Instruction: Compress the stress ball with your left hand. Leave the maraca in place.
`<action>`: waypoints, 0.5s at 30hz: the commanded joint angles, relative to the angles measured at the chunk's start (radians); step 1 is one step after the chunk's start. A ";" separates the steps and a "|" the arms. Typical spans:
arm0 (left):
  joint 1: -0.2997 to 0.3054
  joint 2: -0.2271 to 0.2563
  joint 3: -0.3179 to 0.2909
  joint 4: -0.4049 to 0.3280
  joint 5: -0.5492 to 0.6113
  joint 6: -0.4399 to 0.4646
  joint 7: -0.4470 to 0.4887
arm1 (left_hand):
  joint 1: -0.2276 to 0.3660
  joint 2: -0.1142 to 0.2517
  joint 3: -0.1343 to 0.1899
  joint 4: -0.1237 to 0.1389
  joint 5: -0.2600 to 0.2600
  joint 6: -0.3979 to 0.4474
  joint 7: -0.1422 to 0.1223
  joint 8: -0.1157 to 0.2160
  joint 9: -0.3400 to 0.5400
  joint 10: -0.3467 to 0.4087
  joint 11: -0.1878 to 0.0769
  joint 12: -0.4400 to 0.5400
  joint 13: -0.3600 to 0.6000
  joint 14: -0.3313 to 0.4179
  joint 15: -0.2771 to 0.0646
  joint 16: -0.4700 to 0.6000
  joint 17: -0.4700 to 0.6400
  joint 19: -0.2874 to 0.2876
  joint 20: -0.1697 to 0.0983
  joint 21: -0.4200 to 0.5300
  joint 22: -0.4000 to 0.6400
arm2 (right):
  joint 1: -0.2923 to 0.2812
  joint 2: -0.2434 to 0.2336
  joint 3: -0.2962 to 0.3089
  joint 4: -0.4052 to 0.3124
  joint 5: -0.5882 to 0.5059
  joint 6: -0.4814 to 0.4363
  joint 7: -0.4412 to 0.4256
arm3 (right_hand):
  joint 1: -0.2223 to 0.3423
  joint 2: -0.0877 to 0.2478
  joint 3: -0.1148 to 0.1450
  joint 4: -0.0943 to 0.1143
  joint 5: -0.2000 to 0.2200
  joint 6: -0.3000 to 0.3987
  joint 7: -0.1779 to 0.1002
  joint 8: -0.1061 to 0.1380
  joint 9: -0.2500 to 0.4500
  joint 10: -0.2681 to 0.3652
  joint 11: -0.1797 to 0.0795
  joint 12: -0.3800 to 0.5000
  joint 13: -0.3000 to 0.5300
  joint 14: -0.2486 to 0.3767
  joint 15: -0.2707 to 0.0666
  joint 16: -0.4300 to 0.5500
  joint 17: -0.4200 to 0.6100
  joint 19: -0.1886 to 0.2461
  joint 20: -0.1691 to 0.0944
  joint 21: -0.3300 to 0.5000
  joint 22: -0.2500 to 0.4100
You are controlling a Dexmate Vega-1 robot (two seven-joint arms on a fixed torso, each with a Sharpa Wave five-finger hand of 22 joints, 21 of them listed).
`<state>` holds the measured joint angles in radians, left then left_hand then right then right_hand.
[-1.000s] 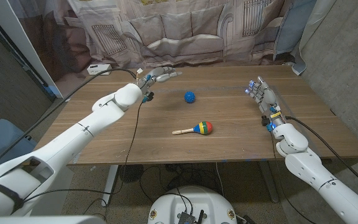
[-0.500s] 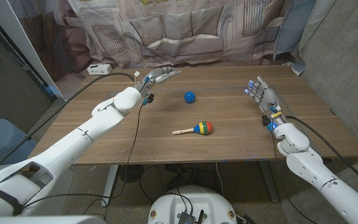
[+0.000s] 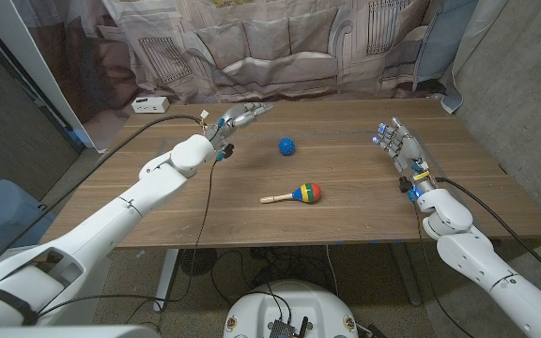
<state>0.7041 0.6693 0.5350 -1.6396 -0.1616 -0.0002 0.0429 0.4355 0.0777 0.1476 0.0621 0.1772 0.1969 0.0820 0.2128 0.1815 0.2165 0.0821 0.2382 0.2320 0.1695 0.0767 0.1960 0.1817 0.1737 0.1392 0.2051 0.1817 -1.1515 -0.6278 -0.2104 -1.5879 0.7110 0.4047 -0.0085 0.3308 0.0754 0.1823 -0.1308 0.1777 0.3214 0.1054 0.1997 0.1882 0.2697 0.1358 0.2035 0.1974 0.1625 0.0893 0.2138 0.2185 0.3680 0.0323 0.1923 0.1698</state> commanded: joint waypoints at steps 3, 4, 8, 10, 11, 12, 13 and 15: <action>0.003 -0.009 -0.002 0.041 -0.050 -0.035 -0.026 | -0.012 0.000 -0.006 -0.001 0.006 0.011 0.003 -0.002 0.001 0.007 -0.002 0.003 -0.002 0.009 0.002 0.000 0.003 0.006 0.001 -0.001 0.001 | 0.021 0.013 -0.012 0.010 -0.010 0.000 0.000 | 0.004 -0.004 -0.003 -0.002 -0.001 0.006 0.002 -0.002 0.003 0.010 -0.001 0.000 0.002 0.009 -0.006 0.002 0.003 0.001 0.000 0.004 0.004; 0.002 -0.013 -0.002 0.052 -0.059 -0.043 -0.032 | -0.013 0.000 -0.006 -0.001 0.007 0.012 0.003 -0.002 0.001 0.007 -0.001 0.003 -0.002 0.010 0.002 0.000 0.002 0.006 0.000 -0.001 0.001 | 0.028 0.017 -0.015 0.021 0.002 -0.007 0.010 | 0.004 -0.004 -0.003 -0.002 -0.001 0.006 0.002 -0.002 0.003 0.010 -0.001 0.000 0.002 0.009 -0.005 0.002 0.003 0.000 0.000 0.004 0.004; -0.006 -0.008 -0.001 0.055 -0.078 -0.029 -0.055 | -0.017 -0.001 -0.008 0.000 0.007 0.016 0.004 -0.003 0.001 0.017 0.002 0.006 -0.004 0.016 0.005 0.001 0.002 0.008 0.004 0.000 0.001 | 0.042 0.018 -0.021 0.032 0.017 -0.022 0.025 | 0.004 -0.004 -0.003 -0.002 -0.001 0.006 0.002 -0.002 0.003 0.010 -0.001 0.000 0.002 0.008 -0.004 0.001 0.003 0.000 0.001 0.004 0.004; 0.001 -0.009 0.003 0.048 -0.061 -0.016 -0.029 | -0.017 -0.001 -0.008 0.000 0.008 0.016 0.004 -0.003 0.001 0.017 -0.002 0.005 -0.005 0.016 0.004 0.001 0.002 0.009 0.004 0.000 0.001 | 0.044 0.021 -0.022 0.041 0.003 -0.014 0.014 | 0.005 -0.003 -0.003 -0.002 -0.001 0.005 0.002 -0.002 0.003 0.010 -0.001 0.000 0.002 0.007 -0.005 0.001 0.003 0.000 0.000 0.004 0.004; -0.001 -0.015 0.006 0.062 -0.068 -0.027 -0.036 | -0.018 -0.001 -0.009 0.000 0.008 0.016 0.004 -0.004 0.001 0.018 -0.003 0.006 -0.005 0.016 0.004 0.001 0.002 0.009 0.004 0.000 0.001 | 0.044 0.025 -0.021 0.047 0.002 -0.008 0.012 | 0.004 -0.003 -0.003 -0.002 -0.001 0.005 0.001 -0.002 0.003 0.010 -0.001 0.000 0.002 0.007 -0.004 0.001 0.003 0.000 0.000 0.004 0.004; -0.005 -0.023 0.008 0.081 -0.075 -0.042 -0.045 | -0.018 -0.001 -0.009 0.001 0.008 0.016 0.004 -0.004 0.001 0.018 -0.002 0.005 -0.005 0.016 0.004 0.001 0.002 0.009 0.004 0.000 0.001 | 0.046 0.024 -0.020 0.050 -0.008 -0.006 0.003 | 0.005 -0.003 -0.003 -0.002 -0.001 0.005 0.001 -0.002 0.003 0.010 -0.001 0.000 0.002 0.007 -0.004 0.001 0.003 0.001 0.000 0.004 0.004; -0.008 -0.031 0.009 0.104 -0.083 -0.069 -0.056 | -0.018 -0.001 -0.009 0.001 0.008 0.017 0.004 -0.004 0.001 0.018 0.000 0.005 -0.005 0.017 0.004 0.001 0.002 0.009 0.004 0.000 0.001 | 0.049 0.022 -0.019 0.056 -0.009 -0.005 0.005 | 0.005 -0.003 -0.003 -0.002 -0.001 0.005 0.001 -0.002 0.003 0.011 -0.001 0.000 0.002 0.008 -0.004 0.001 0.003 0.001 0.000 0.004 0.004; -0.003 -0.051 0.002 0.137 -0.103 -0.119 -0.055 | -0.019 -0.001 -0.009 0.001 0.008 0.017 0.005 -0.004 0.001 0.018 0.002 0.005 -0.006 0.017 0.004 0.001 0.002 0.009 0.005 -0.001 0.001 | 0.052 0.013 -0.017 0.054 -0.003 -0.027 0.000 | 0.005 -0.003 -0.003 -0.002 -0.001 0.005 0.001 -0.002 0.003 0.011 0.000 0.001 0.002 0.008 -0.004 0.002 0.003 0.001 0.000 0.004 0.004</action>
<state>0.7051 0.6572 0.5327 -1.5892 -0.2191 -0.0304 0.0100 0.4250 0.0778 0.1393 0.0622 0.1820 0.2038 0.0892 0.2128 0.1816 0.2271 0.0821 0.2381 0.2258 0.1753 0.0821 0.1961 0.1817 0.1737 0.1392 0.2051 0.1816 -1.1209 -0.6119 -0.2247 -1.5591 0.7138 0.3995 0.0022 0.3308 0.0754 0.1822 -0.1308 0.1777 0.3215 0.1054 0.1997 0.1882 0.2697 0.1358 0.2035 0.1974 0.1661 0.0856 0.2138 0.2186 0.3680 0.0323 0.1923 0.1698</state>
